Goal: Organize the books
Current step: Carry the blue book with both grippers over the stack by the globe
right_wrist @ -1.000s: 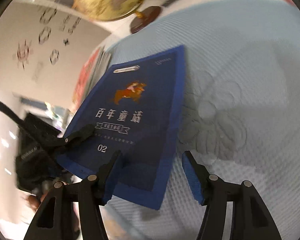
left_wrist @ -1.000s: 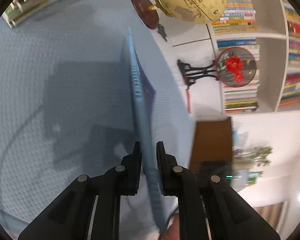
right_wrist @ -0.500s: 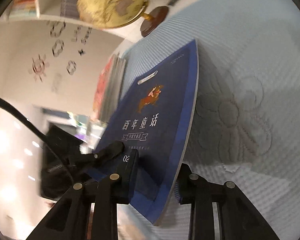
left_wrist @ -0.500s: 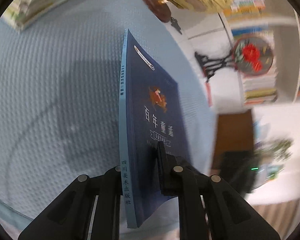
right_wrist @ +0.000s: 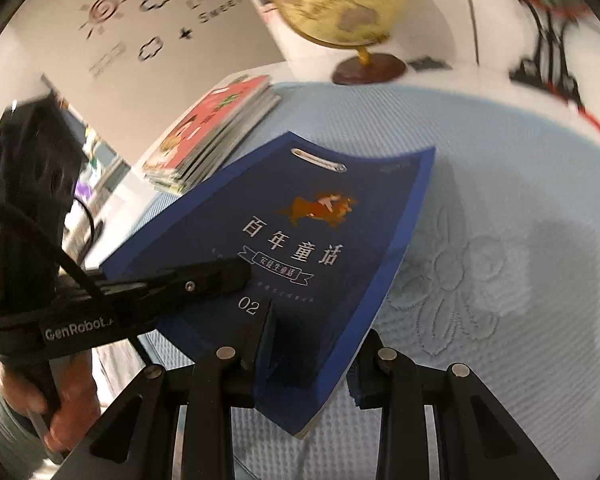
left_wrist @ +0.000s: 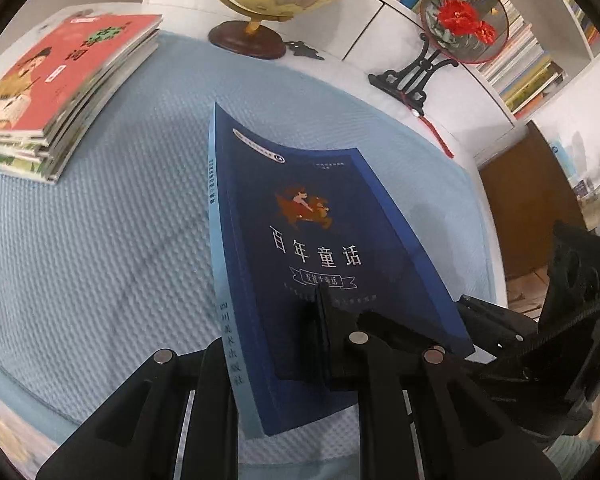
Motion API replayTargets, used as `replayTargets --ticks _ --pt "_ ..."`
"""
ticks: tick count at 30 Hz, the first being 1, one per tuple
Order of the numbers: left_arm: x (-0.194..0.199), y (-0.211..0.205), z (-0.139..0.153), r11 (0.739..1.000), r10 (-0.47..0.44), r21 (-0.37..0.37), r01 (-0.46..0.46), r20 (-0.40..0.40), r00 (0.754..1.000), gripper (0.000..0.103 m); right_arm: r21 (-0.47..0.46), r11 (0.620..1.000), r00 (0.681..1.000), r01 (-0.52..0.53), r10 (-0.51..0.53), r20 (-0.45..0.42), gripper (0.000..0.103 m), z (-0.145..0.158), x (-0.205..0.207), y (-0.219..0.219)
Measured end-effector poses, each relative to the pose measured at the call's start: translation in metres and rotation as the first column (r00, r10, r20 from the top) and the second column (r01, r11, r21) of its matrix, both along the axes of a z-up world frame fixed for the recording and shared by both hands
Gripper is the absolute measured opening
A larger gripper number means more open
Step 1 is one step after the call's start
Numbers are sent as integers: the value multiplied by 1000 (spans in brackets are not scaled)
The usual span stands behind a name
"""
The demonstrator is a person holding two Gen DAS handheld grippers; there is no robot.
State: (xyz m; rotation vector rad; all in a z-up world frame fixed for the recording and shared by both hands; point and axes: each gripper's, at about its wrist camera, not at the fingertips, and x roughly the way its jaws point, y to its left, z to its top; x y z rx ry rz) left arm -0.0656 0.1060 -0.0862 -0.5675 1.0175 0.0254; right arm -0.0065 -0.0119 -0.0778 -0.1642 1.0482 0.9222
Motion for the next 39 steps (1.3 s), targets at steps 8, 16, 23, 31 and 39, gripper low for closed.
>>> replayTargets --ticks 8,16,23,31,39 --pt "-16 1 22 998 -54 31 52 53 997 13 -24 1000 993 -14 16 118 30 26 -29 4" --pt "-20 36 64 998 -66 27 63 146 987 13 3 1000 978 28 -28 209 30 71 -46 31" --pt "-20 95 113 994 -59 103 35 243 968 15 111 993 967 39 -65 246 31 117 -37 95" --pt "-12 191 113 988 -31 155 -9 253 967 16 144 989 973 20 -52 223 31 113 -18 194" --pt "10 266 65 995 6 99 -27 200 980 16 65 997 981 43 -54 184 32 74 7 278"
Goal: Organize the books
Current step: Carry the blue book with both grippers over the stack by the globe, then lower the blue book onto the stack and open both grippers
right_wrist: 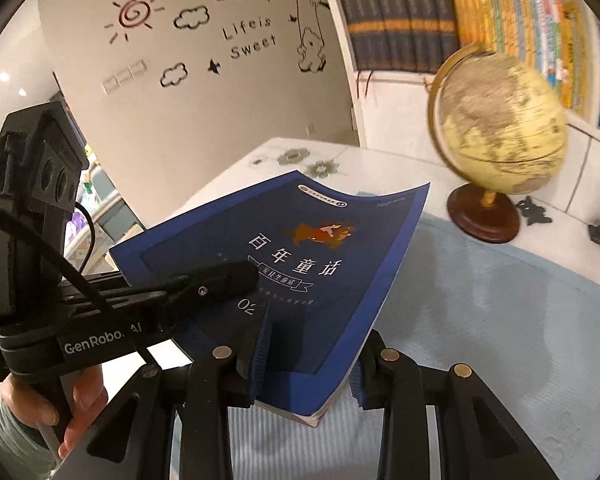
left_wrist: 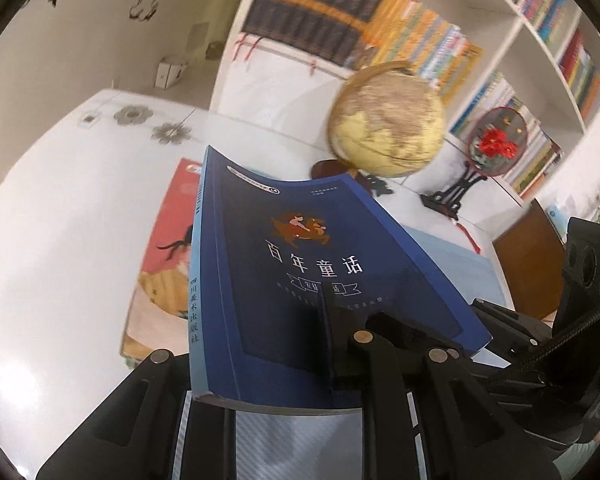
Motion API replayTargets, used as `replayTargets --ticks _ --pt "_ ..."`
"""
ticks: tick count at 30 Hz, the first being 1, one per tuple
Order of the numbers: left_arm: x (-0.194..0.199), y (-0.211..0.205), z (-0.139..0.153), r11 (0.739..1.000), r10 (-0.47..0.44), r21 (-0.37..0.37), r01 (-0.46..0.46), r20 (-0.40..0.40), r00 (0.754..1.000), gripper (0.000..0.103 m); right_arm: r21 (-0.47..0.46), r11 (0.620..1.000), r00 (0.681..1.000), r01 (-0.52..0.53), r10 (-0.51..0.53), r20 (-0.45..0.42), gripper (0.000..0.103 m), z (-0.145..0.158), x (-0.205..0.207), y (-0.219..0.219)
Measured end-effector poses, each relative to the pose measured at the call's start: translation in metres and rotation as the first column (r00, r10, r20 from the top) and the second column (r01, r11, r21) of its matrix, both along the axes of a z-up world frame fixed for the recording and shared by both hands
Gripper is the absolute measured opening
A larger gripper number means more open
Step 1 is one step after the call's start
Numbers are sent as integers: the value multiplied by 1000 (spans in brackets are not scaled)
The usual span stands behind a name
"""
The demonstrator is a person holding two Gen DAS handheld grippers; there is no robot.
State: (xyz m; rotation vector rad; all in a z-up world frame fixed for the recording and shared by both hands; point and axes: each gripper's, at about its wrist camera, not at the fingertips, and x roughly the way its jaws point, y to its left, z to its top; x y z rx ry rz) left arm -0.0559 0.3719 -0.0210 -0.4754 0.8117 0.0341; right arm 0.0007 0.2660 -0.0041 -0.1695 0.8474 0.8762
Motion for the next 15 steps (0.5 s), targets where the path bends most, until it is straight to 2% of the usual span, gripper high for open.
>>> replayTargets --ticks 9,11,15 --pt "26 46 -34 997 -25 -75 22 -34 999 18 -40 998 997 39 -42 -65 32 -26 23 39" --pt "29 51 -41 995 -33 -94 28 -59 998 26 -46 997 994 55 -59 -93 32 -33 28 41" --pt "25 58 -58 991 -38 -130 23 -112 993 27 -59 996 987 71 -78 -140 32 -52 30 41"
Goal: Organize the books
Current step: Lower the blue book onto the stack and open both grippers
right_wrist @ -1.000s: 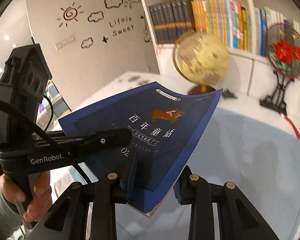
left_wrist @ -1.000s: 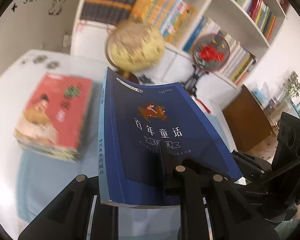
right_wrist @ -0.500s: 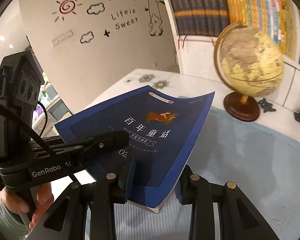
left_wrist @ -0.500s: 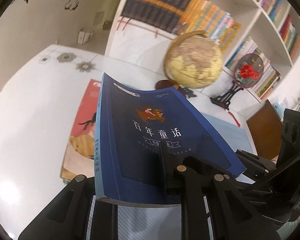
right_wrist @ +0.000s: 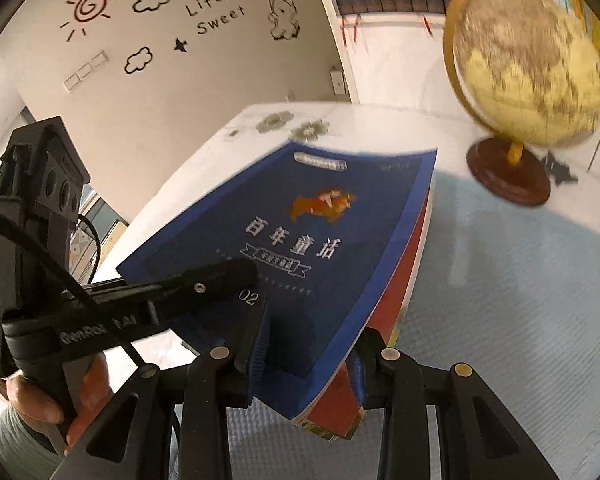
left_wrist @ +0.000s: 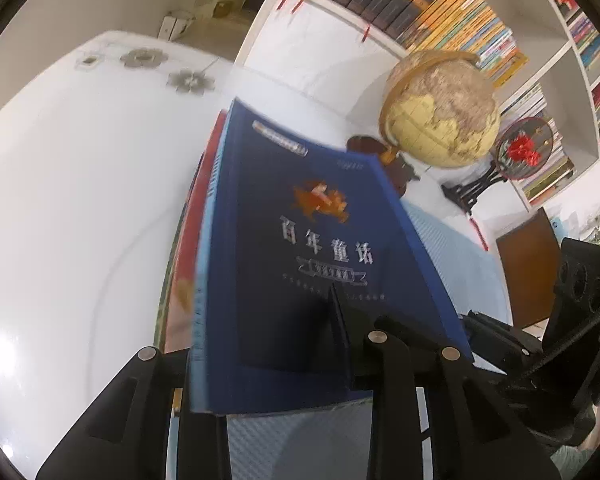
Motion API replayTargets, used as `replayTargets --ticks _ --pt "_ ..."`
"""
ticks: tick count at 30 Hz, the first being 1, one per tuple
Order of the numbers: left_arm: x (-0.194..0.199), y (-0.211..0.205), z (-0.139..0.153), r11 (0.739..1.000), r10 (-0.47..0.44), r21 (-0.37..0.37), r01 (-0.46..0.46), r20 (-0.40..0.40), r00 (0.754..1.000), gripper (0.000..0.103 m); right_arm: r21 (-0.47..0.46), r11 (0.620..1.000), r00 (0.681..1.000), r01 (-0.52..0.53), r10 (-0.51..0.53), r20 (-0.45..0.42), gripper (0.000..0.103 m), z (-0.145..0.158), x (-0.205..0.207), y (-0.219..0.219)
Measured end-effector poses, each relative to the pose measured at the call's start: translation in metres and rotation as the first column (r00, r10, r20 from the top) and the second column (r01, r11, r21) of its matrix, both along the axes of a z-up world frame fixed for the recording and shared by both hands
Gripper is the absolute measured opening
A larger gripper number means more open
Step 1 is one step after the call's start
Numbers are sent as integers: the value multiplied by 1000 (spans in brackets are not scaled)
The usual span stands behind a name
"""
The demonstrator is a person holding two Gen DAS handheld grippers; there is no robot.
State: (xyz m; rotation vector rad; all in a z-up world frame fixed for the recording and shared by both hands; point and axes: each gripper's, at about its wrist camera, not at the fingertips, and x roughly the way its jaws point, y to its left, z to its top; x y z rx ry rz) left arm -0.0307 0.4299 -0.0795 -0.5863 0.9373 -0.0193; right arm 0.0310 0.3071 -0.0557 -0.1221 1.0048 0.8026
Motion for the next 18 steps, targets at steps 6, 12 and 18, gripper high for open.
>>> replayTargets --ticks 6,12,18 --pt "-9 2 -6 999 -5 34 6 -42 999 31 20 999 996 41 -39 -82 34 -20 4 -6" --pt "-22 12 -4 998 39 55 -36 -61 997 32 1 999 997 40 -40 -66 36 -19 6 -4" --pt "-30 17 -1 986 78 151 -66 -80 994 34 -31 999 998 42 -43 -47 43 -18 2 -7"
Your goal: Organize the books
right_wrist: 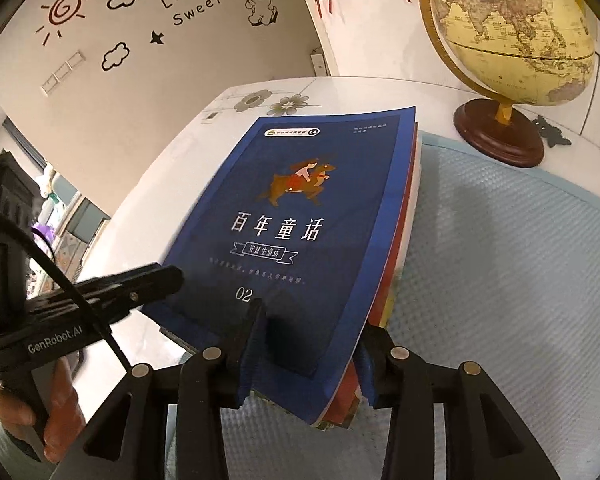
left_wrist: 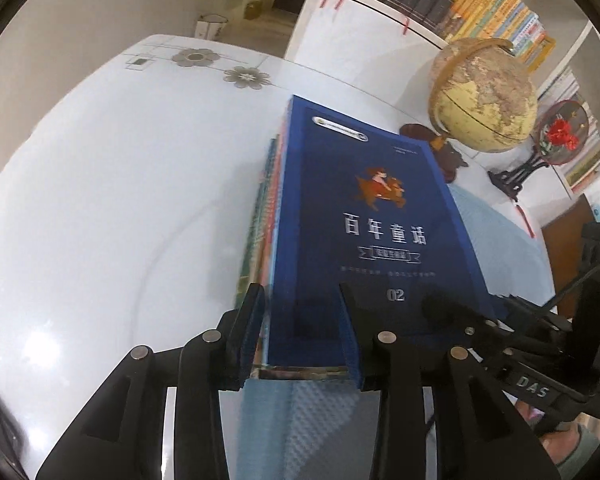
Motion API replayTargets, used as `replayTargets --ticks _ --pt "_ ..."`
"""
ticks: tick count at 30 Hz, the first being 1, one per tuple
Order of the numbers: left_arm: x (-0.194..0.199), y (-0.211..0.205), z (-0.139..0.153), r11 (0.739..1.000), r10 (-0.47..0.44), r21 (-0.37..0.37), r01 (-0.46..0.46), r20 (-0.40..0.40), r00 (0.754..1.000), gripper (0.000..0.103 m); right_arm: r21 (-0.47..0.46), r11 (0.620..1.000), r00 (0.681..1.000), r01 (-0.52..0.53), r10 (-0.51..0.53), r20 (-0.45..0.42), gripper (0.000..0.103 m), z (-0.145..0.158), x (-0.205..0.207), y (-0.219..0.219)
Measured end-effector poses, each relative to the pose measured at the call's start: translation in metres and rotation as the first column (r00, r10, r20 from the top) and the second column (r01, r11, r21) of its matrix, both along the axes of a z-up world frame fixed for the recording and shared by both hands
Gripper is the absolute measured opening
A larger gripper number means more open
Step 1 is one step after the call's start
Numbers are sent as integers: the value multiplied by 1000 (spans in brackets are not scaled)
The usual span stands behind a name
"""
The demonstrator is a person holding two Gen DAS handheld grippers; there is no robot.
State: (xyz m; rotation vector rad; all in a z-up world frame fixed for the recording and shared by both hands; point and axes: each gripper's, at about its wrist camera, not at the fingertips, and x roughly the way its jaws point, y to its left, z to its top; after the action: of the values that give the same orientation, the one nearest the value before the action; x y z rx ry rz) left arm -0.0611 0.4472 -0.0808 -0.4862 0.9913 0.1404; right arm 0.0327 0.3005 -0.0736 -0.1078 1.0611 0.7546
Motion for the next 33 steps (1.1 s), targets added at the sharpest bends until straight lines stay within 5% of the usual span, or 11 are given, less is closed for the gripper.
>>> replayTargets --ticks 10,19,33 --pt "-9 1 4 999 27 31 -26 -12 1000 34 14 1000 999 27 -26 -42 55 1 -3 0" --pt "-24 -33 41 998 -7 70 1 86 996 34 42 989 985 142 -138 -100 55 16 -19 -48" --pt "-68 -128 124 983 -62 181 23 218 974 34 45 991 974 128 -135 184 56 121 -103 -110"
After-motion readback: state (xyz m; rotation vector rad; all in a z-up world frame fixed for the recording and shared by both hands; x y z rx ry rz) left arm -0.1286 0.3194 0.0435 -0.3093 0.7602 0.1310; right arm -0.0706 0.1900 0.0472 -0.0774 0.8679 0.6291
